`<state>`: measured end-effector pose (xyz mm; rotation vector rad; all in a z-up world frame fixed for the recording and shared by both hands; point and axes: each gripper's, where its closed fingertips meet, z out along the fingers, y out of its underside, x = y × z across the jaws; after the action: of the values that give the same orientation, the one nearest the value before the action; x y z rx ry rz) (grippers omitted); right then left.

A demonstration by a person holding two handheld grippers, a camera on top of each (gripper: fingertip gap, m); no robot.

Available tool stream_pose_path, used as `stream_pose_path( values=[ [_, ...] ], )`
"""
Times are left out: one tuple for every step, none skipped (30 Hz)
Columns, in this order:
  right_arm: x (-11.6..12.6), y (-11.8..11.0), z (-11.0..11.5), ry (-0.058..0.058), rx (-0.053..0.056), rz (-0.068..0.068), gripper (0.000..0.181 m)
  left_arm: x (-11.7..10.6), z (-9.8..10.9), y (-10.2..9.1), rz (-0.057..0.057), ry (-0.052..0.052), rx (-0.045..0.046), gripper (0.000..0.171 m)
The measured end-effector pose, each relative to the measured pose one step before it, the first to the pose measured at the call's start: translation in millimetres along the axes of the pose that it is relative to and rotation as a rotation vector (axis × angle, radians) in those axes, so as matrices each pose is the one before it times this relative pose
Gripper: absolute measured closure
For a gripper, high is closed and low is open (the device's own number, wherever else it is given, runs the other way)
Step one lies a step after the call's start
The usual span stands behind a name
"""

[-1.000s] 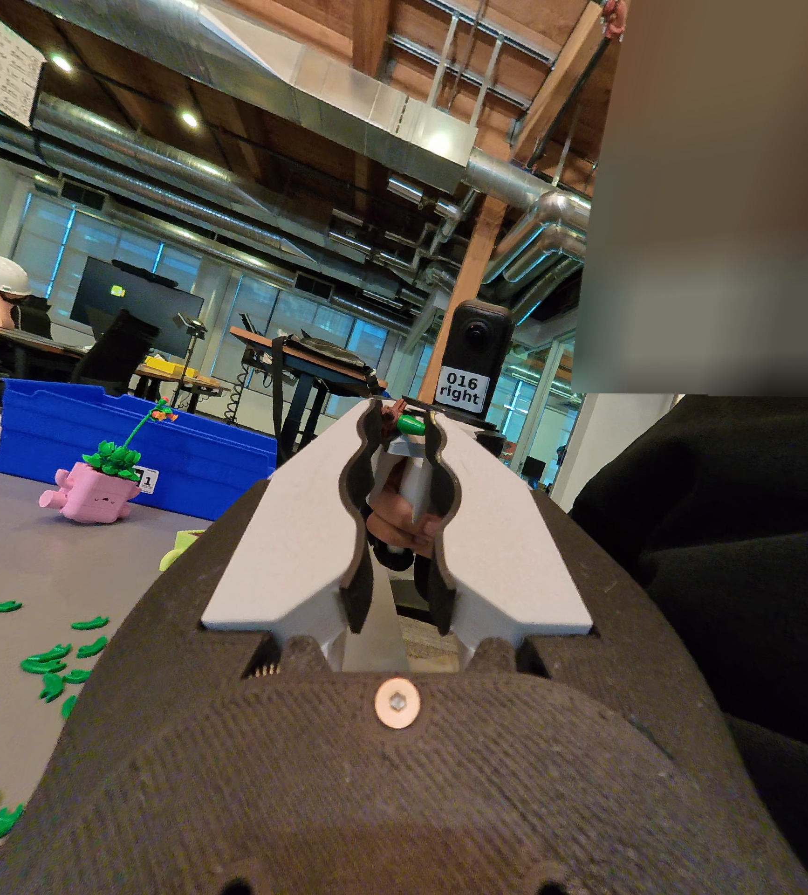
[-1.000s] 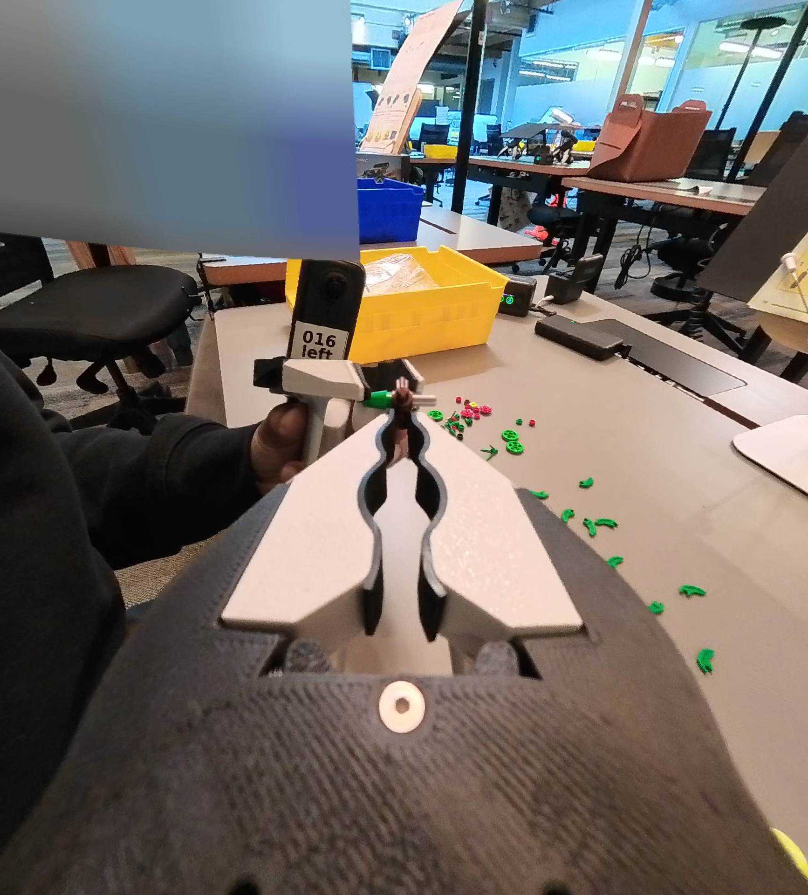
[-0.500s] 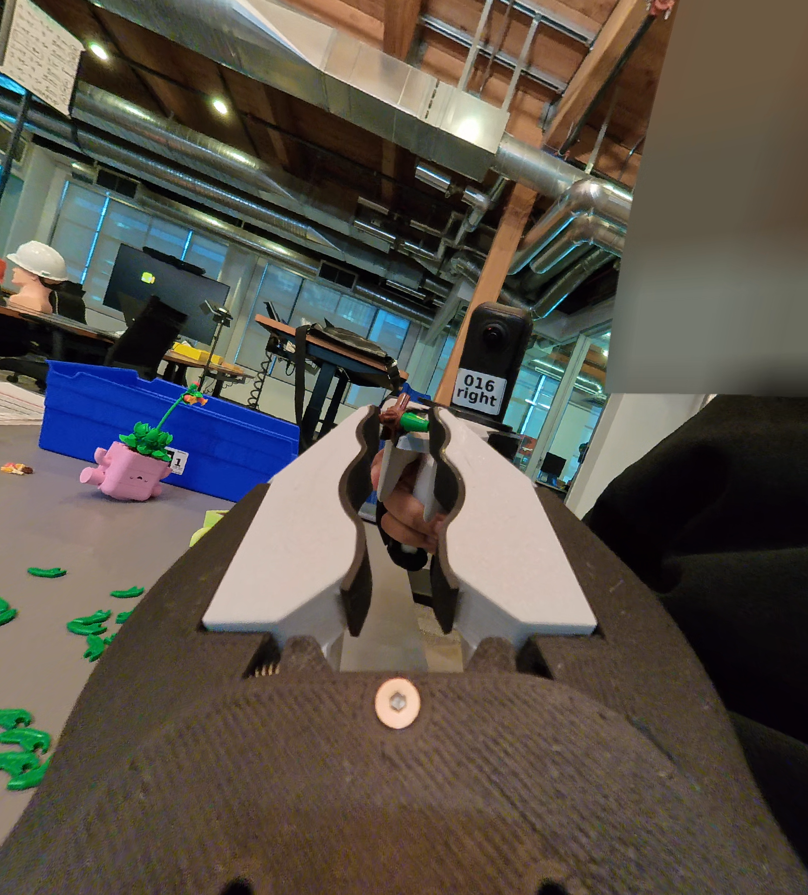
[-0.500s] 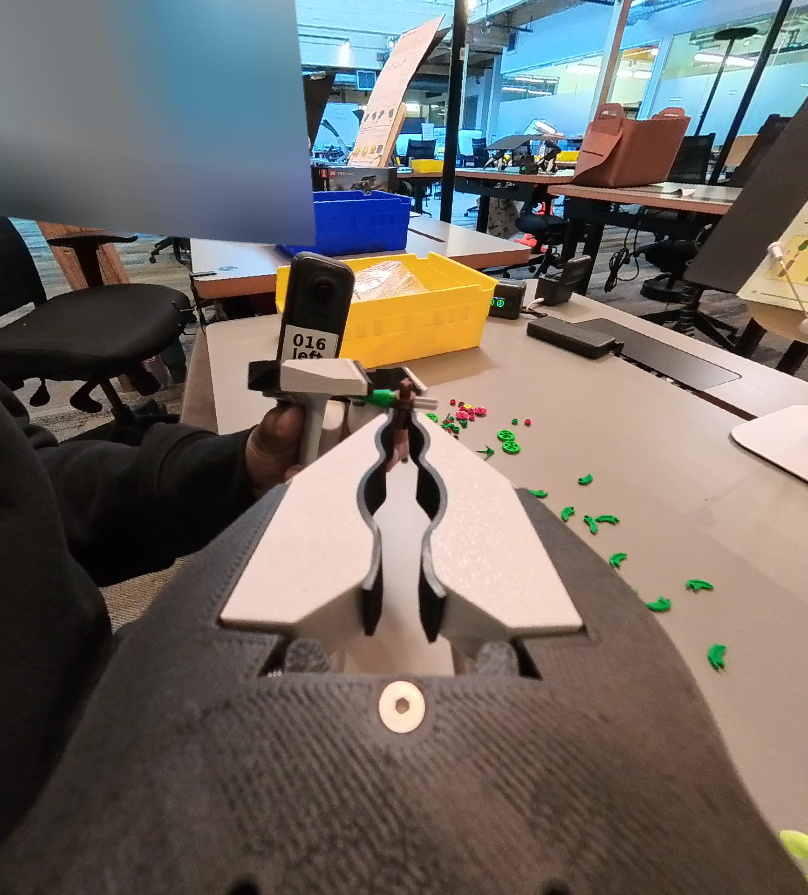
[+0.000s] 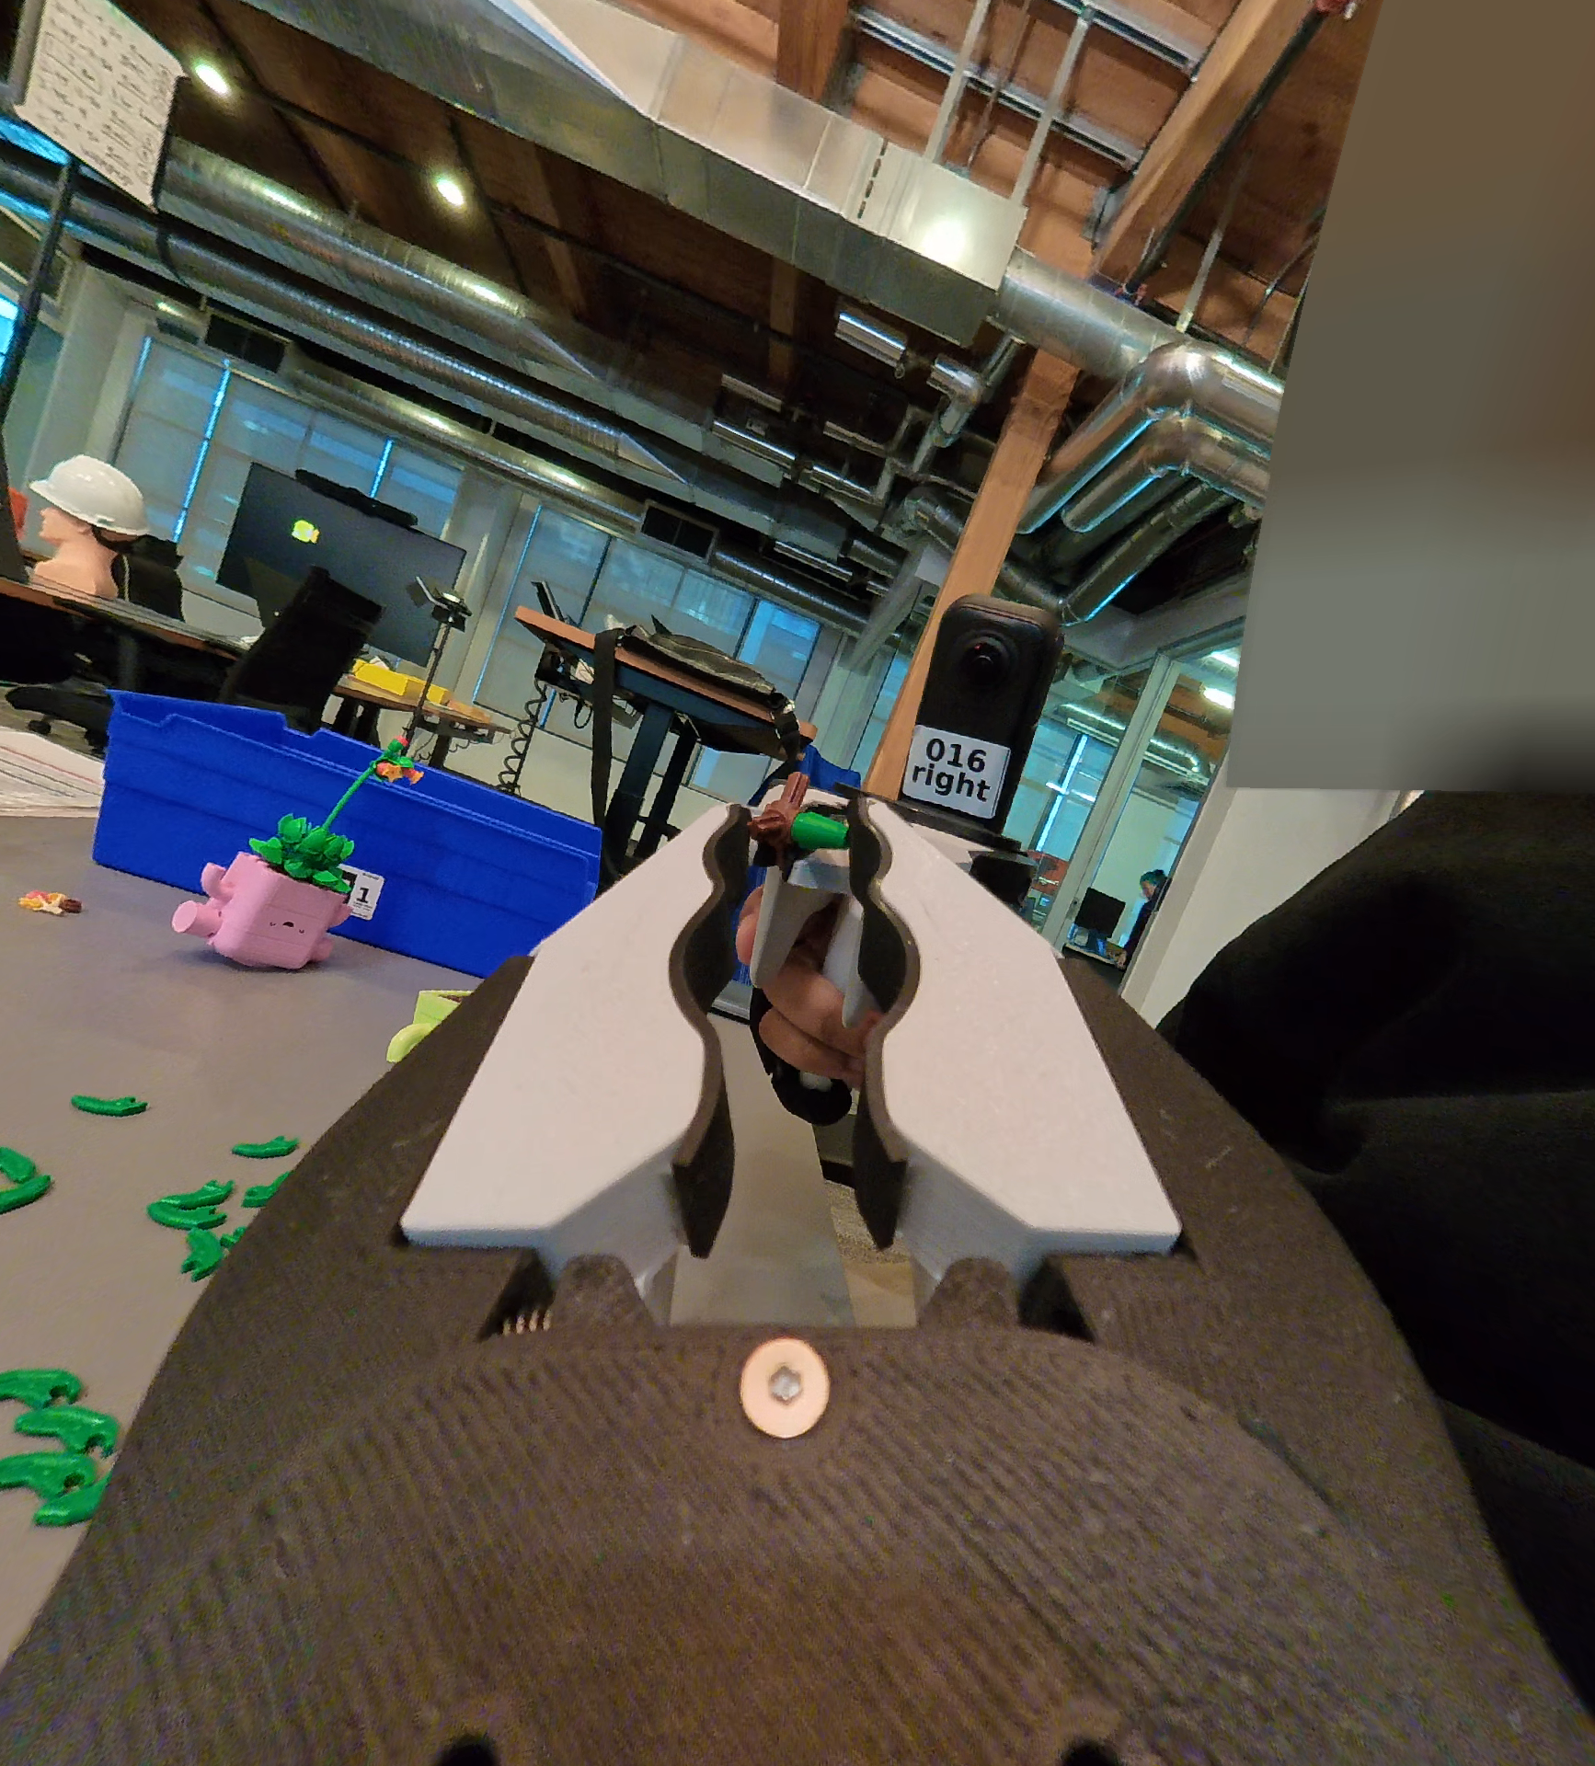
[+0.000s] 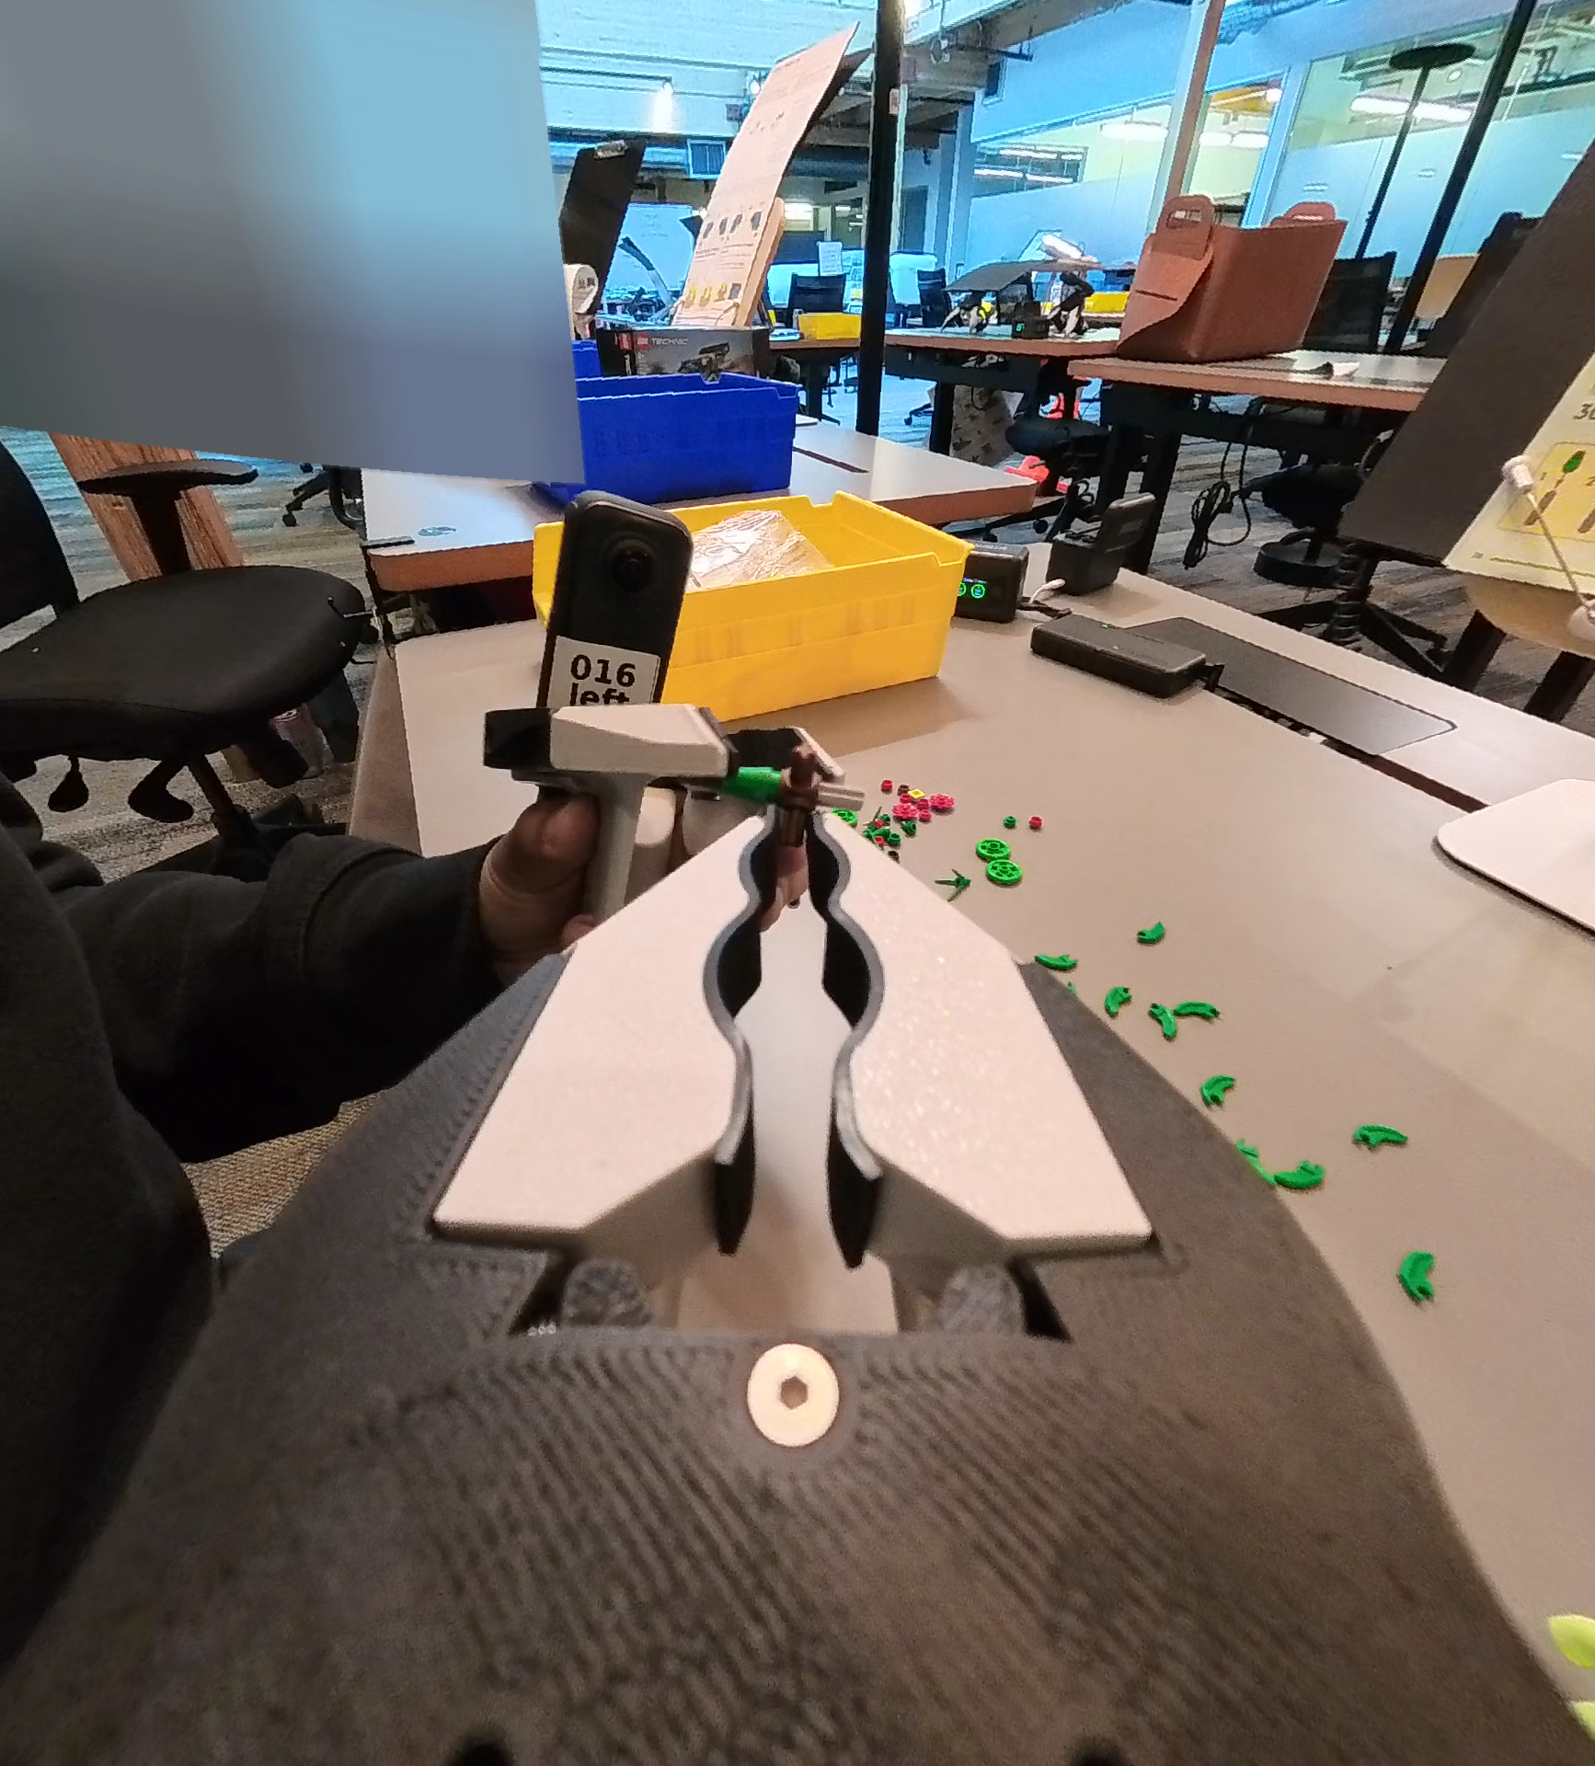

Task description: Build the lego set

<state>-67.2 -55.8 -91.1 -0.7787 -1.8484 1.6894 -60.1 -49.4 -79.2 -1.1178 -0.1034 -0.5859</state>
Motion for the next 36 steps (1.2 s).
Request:
stream_pose_path(
  values=[
    [-0.06,0.28,0.18,0.0004,-0.0007,-0.0014,0.178,-0.38,-0.23,-0.02,-0.0009,-0.0011,0.00006,0.153],
    [-0.08,0.35,0.28,0.0002,-0.0013,-0.0015,0.178,-0.45,-0.18,-0.13,-0.0005,-0.0014,0.00083,0.153],
    [0.1,0.41,0.25,0.0007,-0.0017,-0.0012,0.178,-0.34,-0.09,0.07,-0.0008,-0.0017,0.00034,0.153],
    [0.16,0.37,0.2,0.0009,-0.0014,-0.0005,0.177,-0.43,-0.09,0.18,-0.0011,-0.0016,-0.00061,0.153],
    [-0.04,0.21,0.15,0.0,-0.0002,0.0006,0.176,-0.36,-0.05,0.19,-0.0007,-0.0015,-0.00036,0.153],
    [0.0,0.04,0.17,-0.0008,0.0011,0.0015,0.175,-0.33,-0.06,-0.06,-0.0004,-0.0011,0.00031,0.153],
    [-0.09,-0.1,0.11,-0.0008,0.0014,0.0016,0.175,-0.27,-0.07,0.04,-0.0004,-0.0013,-0.00002,0.153],
    [-0.05,0.05,0.1,-0.0007,0.0011,0.0013,0.174,-0.22,-0.04,0.08,0.0,-0.0013,0.00003,0.153],
    [-0.03,0.08,0.08,-0.0005,0.0008,0.0014,0.174,-0.26,-0.07,0.04,-0.0001,-0.0011,-0.00005,0.153],
    [0.06,0.21,0.14,-0.0002,0.0006,0.0019,0.173,-0.17,-0.03,-0.02,-0.0003,-0.0008,-0.00022,0.153],
    [0.16,0.16,0.1,0.001,0.0002,0.0027,0.173,0.05,-0.1,0.11,-0.0014,0.0005,-0.00056,0.153],
    [0.56,0.46,0.14,0.0035,-0.0005,0.003,0.173,0.27,0.03,0.37,-0.003,0.0027,-0.00213,0.153],
    [0.55,0.64,0.11,0.0032,-0.0011,0.0027,0.176,0.18,0.04,0.76,-0.0047,0.0033,-0.005,0.153],
    [0.13,0.5,0.05,0.0006,-0.0001,0.0035,0.176,-0.02,-0.05,0.73,-0.0068,0.0028,-0.00385,0.153],
    [0.13,0.01,0.04,-0.0003,0.0021,0.0057,0.176,-0.27,-0.27,0.48,-0.0062,0.0028,-0.00297,0.153],
    [0.01,-0.17,-0.01,-0.0014,0.0034,0.0073,0.177,-0.05,-0.13,0.27,-0.003,0.0017,-0.00183,0.153],
    [0.07,-0.25,-0.05,-0.0023,0.0039,0.0077,0.177,-0.07,-0.14,0.08,-0.0009,0.0005,-0.00073,0.153],
    [0.11,-0.29,-0.09,-0.0019,0.0034,0.0078,0.177,-0.09,0.07,0.15,-0.0002,-0.0008,0.00006,0.153],
    [0.28,-0.04,-0.16,-0.0012,0.0015,0.0079,0.178,-0.06,0.21,0.17,0.0001,-0.001,-0.00008,0.153],
    [0.29,0.35,-0.11,-0.0012,0.0,0.0079,0.178,0.11,0.13,0.22,0.0001,0.0013,0.00036,0.153],
    [0.32,0.21,-0.17,-0.0015,0.0002,0.0079,0.178,0.19,0.11,0.26,-0.0007,0.0018,0.00067,0.153],
    [0.3,0.21,-0.17,-0.0014,0.0002,0.0083,0.178,0.4,0.27,0.36,-0.0011,0.0032,-0.00083,0.153],
    [0.12,0.24,-0.26,-0.003,-0.0009,0.0097,0.179,0.28,0.16,0.08,-0.0028,0.0014,0.00039,0.153],
    [-0.07,0.32,-0.12,-0.0038,-0.0019,0.0137,0.179,0.01,0.12,0.03,-0.0018,-0.0003,0.00205,0.153],
    [0.2,0.38,-0.06,-0.0026,-0.0038,0.019,0.179,-0.39,0.15,0.08,0.0009,-0.0045,0.00148,0.153],
    [-0.07,0.31,0.01,-0.0047,-0.0036,0.0199,0.179,-0.04,0.14,-0.22,0.0038,-0.0034,0.00354,0.153],
    [-0.3,-0.25,0.06,-0.0073,0.0012,0.0161,0.179,0.46,0.07,-0.4,0.0042,-0.0005,0.00539,0.153],
    [-0.39,-0.49,-0.22,-0.0069,0.0041,0.0134,0.179,0.42,0.24,-0.43,0.0025,-0.0008,0.00504,0.153],
    [-0.09,-0.24,-0.15,-0.0053,0.0022,0.0113,0.179,0.32,0.13,-0.71,0.0003,-0.0008,0.0063,0.153],
    [0.56,0.05,-0.23,-0.0014,0.0009,0.0081,0.18,0.16,-0.08,-1.02,-0.0009,-0.0002,0.00925,0.151],
    [0.9,-0.27,-0.48,0.0022,0.0024,0.0048,0.179,0.08,-0.51,-1.68,-0.0026,0.0002,0.0115,0.148],
    [0.91,-0.6,-0.78,0.002,0.0043,0.0039,0.18,-0.49,-0.65,-1.99,-0.0041,-0.0025,0.01188,0.144],
    [0.67,-0.89,-0.71,0.0004,0.0054,0.006,0.18,-0.38,-0.86,-2.04,-0.0037,-0.0018,0.01072,0.142],
    [0.56,-0.92,-0.82,-0.0012,0.0058,0.0085,0.18,-0.5,-0.99,-1.57,-0.0029,-0.002,0.00748,0.142],
    [0.14,-1.07,-0.7,-0.0038,0.0066,0.0101,0.18,-0.87,-0.65,-0.78,-0.0012,-0.0041,0.00234,0.141],
    [-0.42,-1.01,-0.59,-0.0079,0.0072,0.0116,0.18,-1.11,-0.44,-0.11,0.0003,-0.006,-0.00095,0.138]
  ],
)
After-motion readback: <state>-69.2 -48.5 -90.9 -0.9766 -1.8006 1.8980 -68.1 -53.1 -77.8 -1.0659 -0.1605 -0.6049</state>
